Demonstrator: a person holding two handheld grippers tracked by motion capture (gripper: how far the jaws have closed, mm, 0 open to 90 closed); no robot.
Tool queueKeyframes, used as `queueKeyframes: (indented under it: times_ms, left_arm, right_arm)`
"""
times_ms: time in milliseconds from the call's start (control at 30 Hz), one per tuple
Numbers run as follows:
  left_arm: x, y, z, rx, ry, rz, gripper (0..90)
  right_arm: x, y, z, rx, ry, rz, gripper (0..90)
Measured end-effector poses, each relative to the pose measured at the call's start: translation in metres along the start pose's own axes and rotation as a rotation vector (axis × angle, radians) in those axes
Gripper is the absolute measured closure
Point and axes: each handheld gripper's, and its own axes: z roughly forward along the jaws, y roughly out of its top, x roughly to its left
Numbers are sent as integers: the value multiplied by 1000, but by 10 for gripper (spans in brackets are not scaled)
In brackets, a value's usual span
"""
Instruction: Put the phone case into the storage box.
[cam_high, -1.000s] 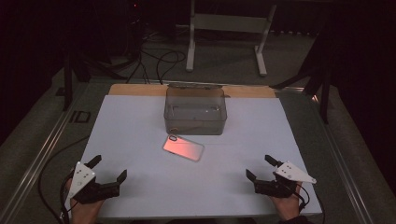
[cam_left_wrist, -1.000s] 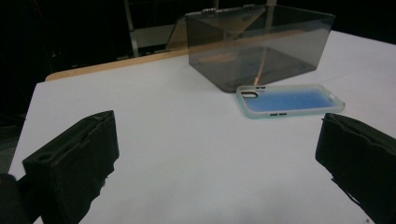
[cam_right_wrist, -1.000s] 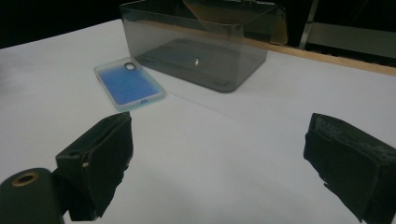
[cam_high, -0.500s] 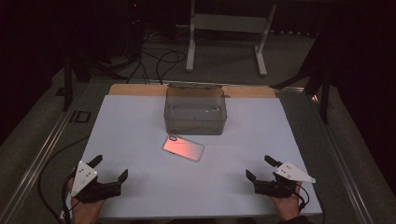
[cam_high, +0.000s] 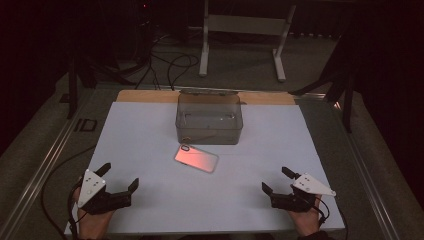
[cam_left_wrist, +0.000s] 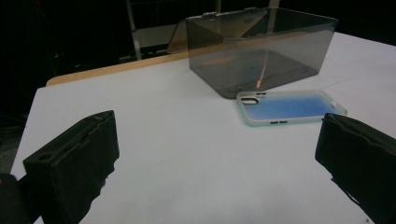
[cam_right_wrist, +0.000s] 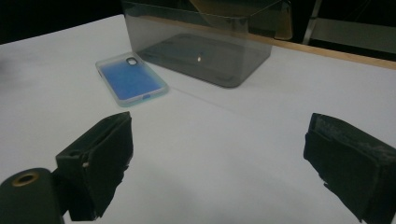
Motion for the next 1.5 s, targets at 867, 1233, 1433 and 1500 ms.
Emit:
queueKeyframes:
  times_ms: [867, 1233, 1433, 1500]
  left_arm:
    - [-2, 22, 29, 14, -38, 39, 5]
    - [-3, 25, 34, 7, -38, 43, 5]
    - [-2, 29, 39, 1, -38, 46, 5]
    - [-2, 31, 41, -4, -41, 50, 5]
  right_arm:
    - [-3, 0, -1, -12, 4, 15, 81]
    - [-3, -1, -1, -13, 6, 13, 81]
    - [-3, -1, -1, -14, 10, 12, 81]
    - [-3, -1, -1, -15, 9, 14, 81]
